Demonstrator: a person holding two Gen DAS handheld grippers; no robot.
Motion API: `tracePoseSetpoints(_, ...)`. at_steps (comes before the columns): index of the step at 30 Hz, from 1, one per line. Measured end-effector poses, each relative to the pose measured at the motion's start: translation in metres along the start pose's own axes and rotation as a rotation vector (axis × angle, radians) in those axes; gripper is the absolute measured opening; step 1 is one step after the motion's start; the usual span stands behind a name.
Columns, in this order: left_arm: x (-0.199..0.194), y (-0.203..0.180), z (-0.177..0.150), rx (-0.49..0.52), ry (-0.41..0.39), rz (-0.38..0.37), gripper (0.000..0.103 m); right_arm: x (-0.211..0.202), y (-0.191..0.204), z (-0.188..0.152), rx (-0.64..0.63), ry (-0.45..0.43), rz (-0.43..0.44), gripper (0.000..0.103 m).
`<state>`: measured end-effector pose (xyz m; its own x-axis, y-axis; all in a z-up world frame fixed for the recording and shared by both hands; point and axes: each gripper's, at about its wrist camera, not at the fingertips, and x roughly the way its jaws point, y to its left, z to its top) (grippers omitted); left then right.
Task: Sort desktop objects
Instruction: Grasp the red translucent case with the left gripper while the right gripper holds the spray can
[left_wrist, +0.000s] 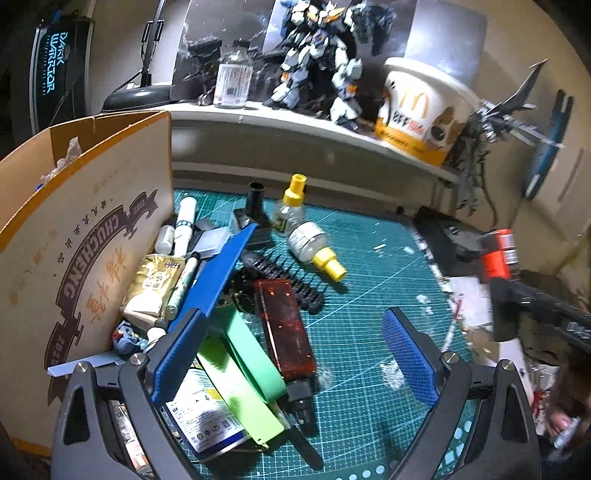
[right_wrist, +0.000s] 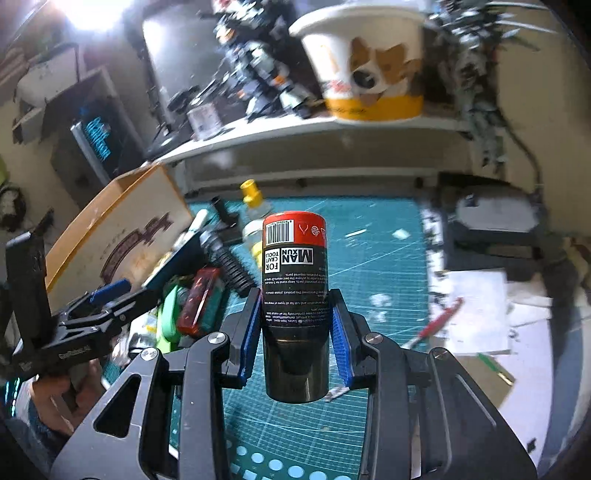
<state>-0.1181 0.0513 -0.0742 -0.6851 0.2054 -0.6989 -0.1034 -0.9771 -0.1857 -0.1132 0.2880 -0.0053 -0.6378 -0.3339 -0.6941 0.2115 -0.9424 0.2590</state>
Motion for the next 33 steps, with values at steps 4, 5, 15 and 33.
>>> tracePoseSetpoints(4, 0.016, -0.014, 0.003, 0.036, 0.038, 0.048, 0.081, 0.014, -0.014, -0.005, 0.032, 0.031, 0.028, 0.033)
tracePoseSetpoints(5, 0.019, -0.017, 0.004, 0.046, 0.043, 0.051, 0.074, 0.021, -0.016, -0.007, 0.030, 0.043, 0.033, 0.033)
tracePoseSetpoints(15, 0.065, -0.012, 0.010, 0.045, 0.179, 0.103, 0.040, 0.048, -0.037, -0.016, 0.059, 0.102, 0.095, 0.033)
tracePoseSetpoints(33, 0.103, -0.043, 0.000, 0.098, 0.257, 0.194, 0.040, 0.071, -0.040, -0.020, 0.070, 0.133, 0.201, 0.033)
